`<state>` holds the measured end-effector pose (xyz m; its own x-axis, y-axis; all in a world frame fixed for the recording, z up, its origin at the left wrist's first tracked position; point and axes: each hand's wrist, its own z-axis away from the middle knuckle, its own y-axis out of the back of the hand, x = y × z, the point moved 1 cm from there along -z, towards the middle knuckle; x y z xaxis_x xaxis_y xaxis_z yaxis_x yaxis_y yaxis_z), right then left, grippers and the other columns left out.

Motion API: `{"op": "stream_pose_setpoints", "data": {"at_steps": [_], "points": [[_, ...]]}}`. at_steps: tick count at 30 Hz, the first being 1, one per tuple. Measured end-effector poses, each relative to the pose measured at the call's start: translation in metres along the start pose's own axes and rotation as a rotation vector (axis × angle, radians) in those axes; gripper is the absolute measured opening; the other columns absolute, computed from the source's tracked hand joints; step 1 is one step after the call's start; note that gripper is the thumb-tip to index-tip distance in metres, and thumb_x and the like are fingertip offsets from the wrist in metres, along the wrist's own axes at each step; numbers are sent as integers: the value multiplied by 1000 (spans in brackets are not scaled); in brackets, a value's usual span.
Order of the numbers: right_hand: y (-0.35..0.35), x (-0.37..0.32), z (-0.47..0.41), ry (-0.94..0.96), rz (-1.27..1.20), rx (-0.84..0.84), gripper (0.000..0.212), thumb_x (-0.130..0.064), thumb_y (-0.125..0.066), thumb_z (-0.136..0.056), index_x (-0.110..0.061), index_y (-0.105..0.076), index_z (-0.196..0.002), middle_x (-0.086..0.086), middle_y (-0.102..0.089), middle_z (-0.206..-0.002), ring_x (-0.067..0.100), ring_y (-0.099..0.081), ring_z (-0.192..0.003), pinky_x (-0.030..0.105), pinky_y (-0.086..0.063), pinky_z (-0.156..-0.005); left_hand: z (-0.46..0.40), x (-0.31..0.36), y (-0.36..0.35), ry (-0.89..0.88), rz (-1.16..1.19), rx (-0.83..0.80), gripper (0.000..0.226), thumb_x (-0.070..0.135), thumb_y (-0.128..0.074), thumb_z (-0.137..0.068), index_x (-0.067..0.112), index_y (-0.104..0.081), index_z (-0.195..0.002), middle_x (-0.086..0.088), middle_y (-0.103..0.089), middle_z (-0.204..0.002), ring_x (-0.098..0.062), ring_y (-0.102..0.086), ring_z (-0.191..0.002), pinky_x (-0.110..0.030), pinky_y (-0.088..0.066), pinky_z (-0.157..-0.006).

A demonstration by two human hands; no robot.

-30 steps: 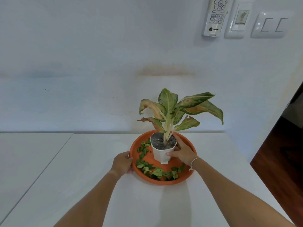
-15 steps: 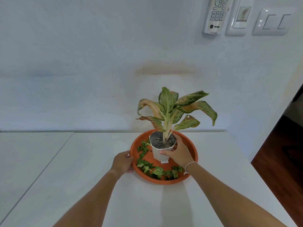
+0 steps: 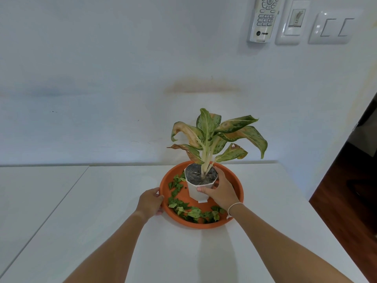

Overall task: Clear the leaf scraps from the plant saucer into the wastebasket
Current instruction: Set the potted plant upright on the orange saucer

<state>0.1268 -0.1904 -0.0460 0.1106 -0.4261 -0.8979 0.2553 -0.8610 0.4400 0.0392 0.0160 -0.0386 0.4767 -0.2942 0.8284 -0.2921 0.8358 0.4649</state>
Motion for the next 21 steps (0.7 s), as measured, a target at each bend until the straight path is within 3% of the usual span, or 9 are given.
{"op": "stream_pose_setpoints", "data": {"at_steps": [2,4,6,10,14,18,21], "points": [[0,-1,1,-5,5,-7,106,-44,-81,-61,-24,-23,-147,0,-42,-148,21,-43,-133,42,-40,-109,0,0,1,-38,-54,11,35,8,-46,-93,5,-56,-126,-12,-63,-96,-31,-64,-89,-45,-57,-86],[2,-2,1,-16,6,-19,108,-44,-81,-62,-23,-20,-148,0,-39,-150,22,-41,-135,44,-39,-110,-2,-1,1,-94,-158,49,40,10,-49,-91,7,-53,-131,-15,-61,-116,-33,-59,-110,-42,-49,-99],[6,-2,1,-20,14,-26,109,-43,-81,-63,-23,-18,-150,1,-38,-151,23,-40,-135,45,-39,-109,-1,0,1,-164,-289,100,44,15,-52,-91,13,-50,-135,-13,-54,-130,-29,-52,-121,-35,-43,-101],[20,1,3,-44,212,-65,103,-47,-78,-64,-21,-24,-148,2,-38,-150,23,-40,-135,42,-39,-109,-1,6,-3,-313,-492,122,43,22,-50,-91,17,-52,-134,-11,-53,-130,-27,-49,-120,-35,-45,-101],[28,2,10,-99,544,-199,93,-58,-71,-63,-18,-36,-139,6,-48,-139,24,-48,-124,39,-42,-103,2,15,-14,-393,-643,35,48,32,-53,-88,15,-53,-133,-9,-54,-133,-25,-50,-121,-36,-45,-103],[24,0,19,-114,803,-243,92,-71,-62,-61,-18,-41,-133,5,-54,-131,25,-49,-121,40,-34,-106,4,20,-23,-370,-831,-102,60,53,-54,-82,17,-54,-131,-6,-59,-125,-24,-56,-114,-33,-47,-96],[18,3,23,-149,949,-295,102,-77,-58,-60,-17,-34,-139,8,-47,-138,26,-44,-127,42,-23,-113,5,22,-27,-363,-941,-146,68,67,-52,-74,20,-58,-123,-2,-66,-115,-23,-61,-108,-32,-49,-91]]}}
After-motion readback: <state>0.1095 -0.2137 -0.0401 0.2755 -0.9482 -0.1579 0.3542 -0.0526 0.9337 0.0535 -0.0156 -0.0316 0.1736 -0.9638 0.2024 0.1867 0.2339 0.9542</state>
